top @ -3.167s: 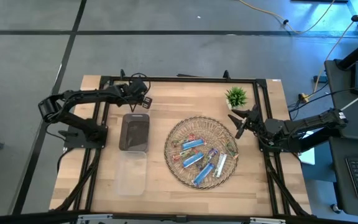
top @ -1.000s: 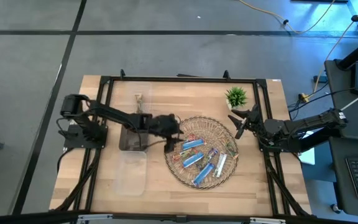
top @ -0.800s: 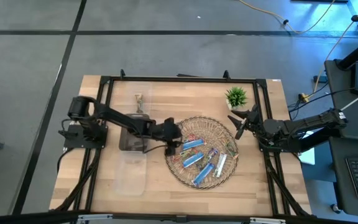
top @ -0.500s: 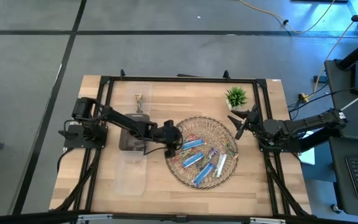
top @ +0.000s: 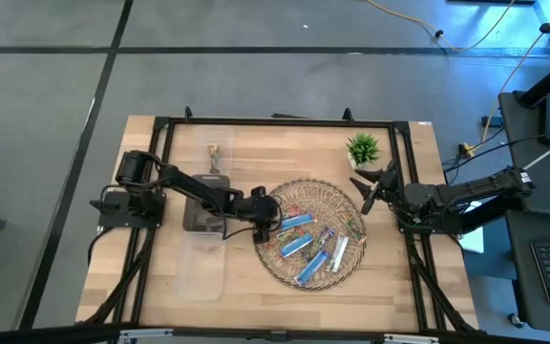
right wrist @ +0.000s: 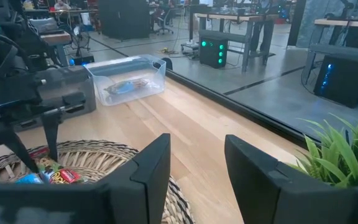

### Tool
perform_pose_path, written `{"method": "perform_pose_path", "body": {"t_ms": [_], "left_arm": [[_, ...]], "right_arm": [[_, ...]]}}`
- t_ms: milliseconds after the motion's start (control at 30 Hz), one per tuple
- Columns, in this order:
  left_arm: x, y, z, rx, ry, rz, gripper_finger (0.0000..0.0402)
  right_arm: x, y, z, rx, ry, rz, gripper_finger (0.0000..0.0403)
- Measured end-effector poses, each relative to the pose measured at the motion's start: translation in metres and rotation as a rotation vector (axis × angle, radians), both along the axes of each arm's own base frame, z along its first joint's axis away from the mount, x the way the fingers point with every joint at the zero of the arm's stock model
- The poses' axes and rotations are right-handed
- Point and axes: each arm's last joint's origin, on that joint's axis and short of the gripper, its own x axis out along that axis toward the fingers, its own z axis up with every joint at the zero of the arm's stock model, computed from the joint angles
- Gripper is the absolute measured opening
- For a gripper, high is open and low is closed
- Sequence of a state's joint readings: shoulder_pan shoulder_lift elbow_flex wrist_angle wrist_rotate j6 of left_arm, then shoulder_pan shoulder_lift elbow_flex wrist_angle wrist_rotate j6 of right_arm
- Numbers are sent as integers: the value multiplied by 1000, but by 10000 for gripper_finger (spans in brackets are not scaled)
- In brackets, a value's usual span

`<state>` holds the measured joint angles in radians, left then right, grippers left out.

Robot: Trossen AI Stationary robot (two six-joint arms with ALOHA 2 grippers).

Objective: Pick and place Granola Bars by type
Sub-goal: Put the red granola bar into the black bin

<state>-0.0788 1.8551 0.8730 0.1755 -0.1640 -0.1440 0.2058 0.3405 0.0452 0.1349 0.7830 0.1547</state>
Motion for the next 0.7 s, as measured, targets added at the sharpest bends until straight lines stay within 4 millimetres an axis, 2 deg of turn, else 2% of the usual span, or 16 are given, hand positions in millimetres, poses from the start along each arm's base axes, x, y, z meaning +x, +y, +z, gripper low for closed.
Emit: {"method": "perform_pose_path", "body": {"t_ms": [167,400,500,700], "left_arm": [[0,1,0,18,-2,-13,74],[0,1,4,29,-10,-7,69],[0,2,17,39,-48,7,68],[-4,6,62,75,-166,71,67]], "right_arm": [[0,0,0,-1,0,0,155],[0,0,0,-1,1,0,155],[0,0,0,-2,3,0,155],[0,0,0,0,4,0,155]]}}
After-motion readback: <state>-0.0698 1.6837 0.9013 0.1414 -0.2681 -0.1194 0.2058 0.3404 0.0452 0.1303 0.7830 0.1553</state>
